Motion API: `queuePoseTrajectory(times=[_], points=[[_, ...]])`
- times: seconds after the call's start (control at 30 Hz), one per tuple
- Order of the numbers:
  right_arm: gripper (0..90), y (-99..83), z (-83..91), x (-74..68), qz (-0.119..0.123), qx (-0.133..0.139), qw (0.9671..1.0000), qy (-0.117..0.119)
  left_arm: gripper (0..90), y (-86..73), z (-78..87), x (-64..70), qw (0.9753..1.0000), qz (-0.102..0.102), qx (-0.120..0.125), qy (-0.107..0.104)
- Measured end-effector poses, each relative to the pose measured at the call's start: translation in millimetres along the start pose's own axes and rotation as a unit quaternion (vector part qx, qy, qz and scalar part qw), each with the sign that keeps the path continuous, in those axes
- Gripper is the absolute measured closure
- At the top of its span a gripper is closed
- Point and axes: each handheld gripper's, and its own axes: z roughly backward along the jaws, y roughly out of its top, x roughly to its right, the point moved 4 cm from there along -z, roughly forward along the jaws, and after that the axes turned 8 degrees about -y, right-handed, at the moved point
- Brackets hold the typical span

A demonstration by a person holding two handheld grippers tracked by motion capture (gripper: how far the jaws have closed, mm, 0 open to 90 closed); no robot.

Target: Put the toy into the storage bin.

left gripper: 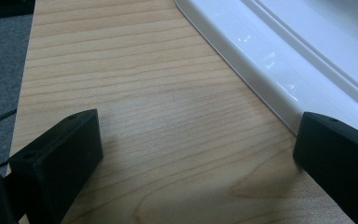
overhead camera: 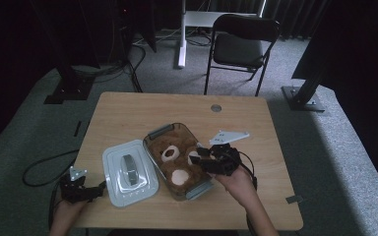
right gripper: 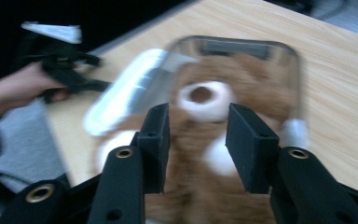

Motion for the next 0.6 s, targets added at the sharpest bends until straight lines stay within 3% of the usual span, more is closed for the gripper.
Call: queuePoseTrajectory(times=[0.17,0.33,0.4,0.6], points=[[64.1,-10.1,-1.2,-29.9,0.030,-0.010,0.9988,0.038,1.9,0.0,0.0,0.0,1.0000,0.000,0.000,0.000],[66.4,-27.1,-16.9,-48.6,0.060,-0.048,0.9954,0.059,1.8,0.0,0.0,0.0,1.0000,0.000,0.000,0.000],[72.0,-31.8,-26.2,-48.5,0.063,-0.062,0.9947,0.052,1.9,0.0,-0.1,0.0,1.0000,0.000,0.000,0.000],[73.3,-26.6,-51.1,-37.7,0.068,-0.084,0.9937,0.029,1.8,0.0,0.0,0.0,1.0000,0.000,0.000,0.000]])
